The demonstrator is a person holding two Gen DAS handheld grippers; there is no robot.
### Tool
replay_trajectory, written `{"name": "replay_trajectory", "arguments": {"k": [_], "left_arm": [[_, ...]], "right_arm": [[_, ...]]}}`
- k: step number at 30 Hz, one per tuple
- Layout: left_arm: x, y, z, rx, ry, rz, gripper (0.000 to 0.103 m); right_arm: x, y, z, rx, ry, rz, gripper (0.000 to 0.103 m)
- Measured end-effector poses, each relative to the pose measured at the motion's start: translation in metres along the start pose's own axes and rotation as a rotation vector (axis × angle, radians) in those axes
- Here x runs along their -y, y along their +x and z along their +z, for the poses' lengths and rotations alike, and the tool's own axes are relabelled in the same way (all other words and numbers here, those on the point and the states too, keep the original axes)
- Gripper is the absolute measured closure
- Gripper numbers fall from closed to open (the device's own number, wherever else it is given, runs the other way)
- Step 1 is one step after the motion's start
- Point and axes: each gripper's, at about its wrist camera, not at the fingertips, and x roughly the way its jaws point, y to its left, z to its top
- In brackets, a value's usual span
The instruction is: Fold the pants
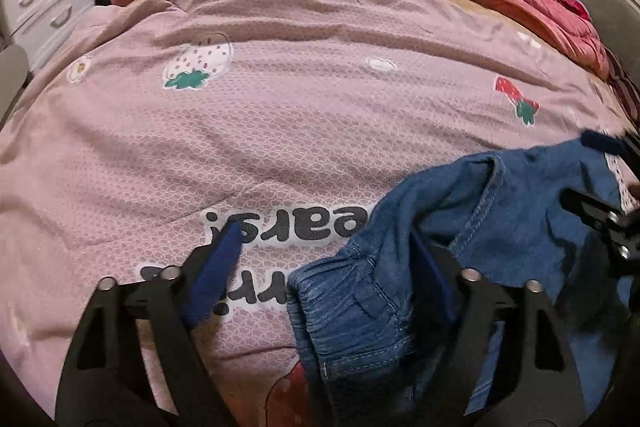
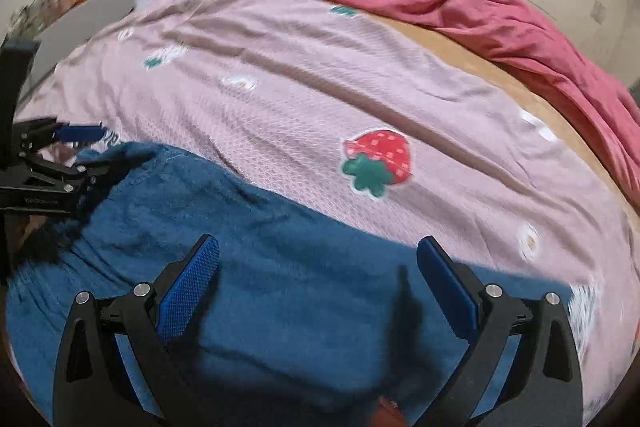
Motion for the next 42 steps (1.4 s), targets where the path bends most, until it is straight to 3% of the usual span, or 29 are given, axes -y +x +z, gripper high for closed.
{"name": "replay_trajectory", "arguments": {"k": [1,3,4,6,7,8,10,12,13,18,25,42], "left_arm": [[0.002,-0.001,-0.001,-0.002,0.007,-0.021,0.045],[0.006,-0.004,-0.001,0.001,0.020,-0.058,0.069],[0.008,-0.006,-0.002,0.003,0.030,-0.055,0.071],[0.012,-0.009,-0.003,0.000,0.045,-0.069,0.083],[0.011,-0.013,-0.003,0.003,0.035,-0.091,0.085],[0.011,-0.016,-0.003,0.008,0.029,-0.106,0.089],[0.010,-0.025,-0.002,0.028,0.021,-0.146,0.092],[0.009,-0.036,-0.002,0.049,0.023,-0.172,0.092],[0.008,-0.041,-0.003,0.059,0.020,-0.179,0.092],[0.005,-0.061,-0.008,0.094,0.014,-0.218,0.092],[0.015,-0.096,-0.032,0.155,0.033,-0.261,0.092],[0.033,-0.146,-0.100,0.198,0.063,-0.320,0.092]], "right_arm": [[-0.002,0.006,0.002,-0.007,-0.031,0.000,0.004],[-0.007,0.015,0.006,-0.017,-0.092,0.010,0.004],[-0.010,0.020,0.008,-0.020,-0.123,0.014,0.005],[-0.013,0.027,0.012,-0.029,-0.157,0.017,0.005],[-0.013,0.031,0.014,-0.036,-0.164,0.035,0.010],[-0.014,0.032,0.015,-0.038,-0.169,0.054,0.020],[-0.019,0.033,0.015,-0.054,-0.185,0.144,0.072],[-0.028,0.023,0.012,-0.041,-0.214,0.120,0.091],[-0.034,0.015,0.009,-0.031,-0.230,0.099,0.096],[-0.044,-0.041,-0.003,0.073,-0.166,0.099,0.098],[-0.061,-0.104,-0.026,0.167,-0.175,0.074,0.098],[-0.094,-0.164,-0.094,0.189,-0.160,0.092,0.098]]}}
